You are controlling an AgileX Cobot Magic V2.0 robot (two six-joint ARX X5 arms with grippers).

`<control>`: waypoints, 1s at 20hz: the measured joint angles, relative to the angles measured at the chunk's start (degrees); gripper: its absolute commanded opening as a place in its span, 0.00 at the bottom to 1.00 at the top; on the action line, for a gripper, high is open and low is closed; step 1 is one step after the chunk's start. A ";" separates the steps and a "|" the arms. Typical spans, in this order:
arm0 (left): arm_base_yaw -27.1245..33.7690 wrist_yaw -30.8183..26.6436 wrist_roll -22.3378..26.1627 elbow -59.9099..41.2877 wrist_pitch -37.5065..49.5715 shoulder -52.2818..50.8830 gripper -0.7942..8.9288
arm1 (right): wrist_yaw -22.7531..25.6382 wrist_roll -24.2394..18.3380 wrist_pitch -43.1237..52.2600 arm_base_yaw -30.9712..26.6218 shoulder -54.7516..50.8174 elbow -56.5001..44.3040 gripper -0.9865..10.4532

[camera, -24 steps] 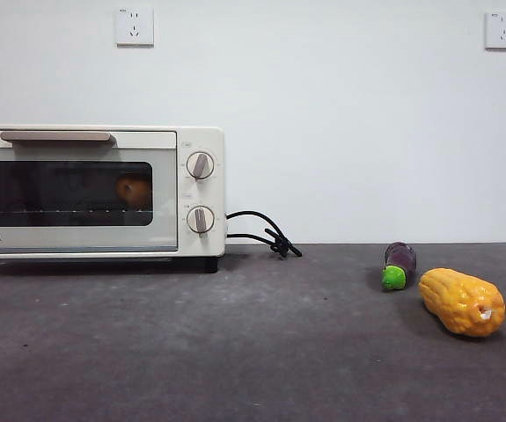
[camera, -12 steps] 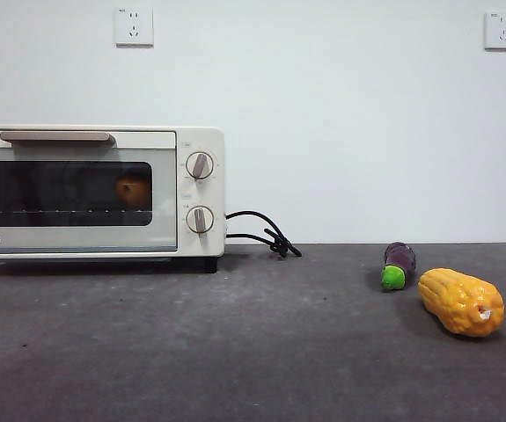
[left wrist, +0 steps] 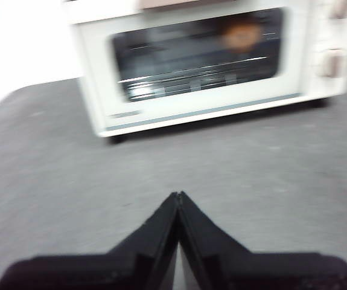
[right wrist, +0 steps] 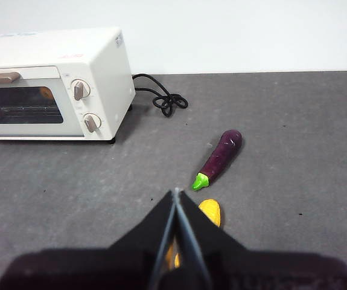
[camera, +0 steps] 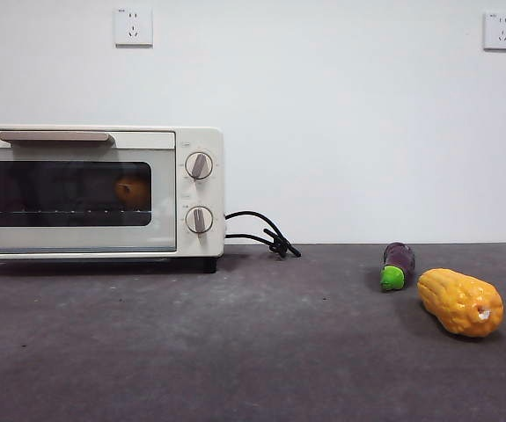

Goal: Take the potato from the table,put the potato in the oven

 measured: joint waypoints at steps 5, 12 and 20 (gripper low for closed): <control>-2.97 2.89 -2.34 0.00 0.02 0.00 0.08 | 0.00 0.00 0.00 0.00 -0.02 0.00 0.09; 1.92 3.87 -6.47 0.00 0.02 0.00 0.08 | 0.00 0.00 -0.02 0.00 -0.02 0.00 0.09; 2.80 3.80 -6.60 0.00 0.02 0.50 0.08 | 0.00 0.00 -0.02 0.00 -0.02 0.00 0.09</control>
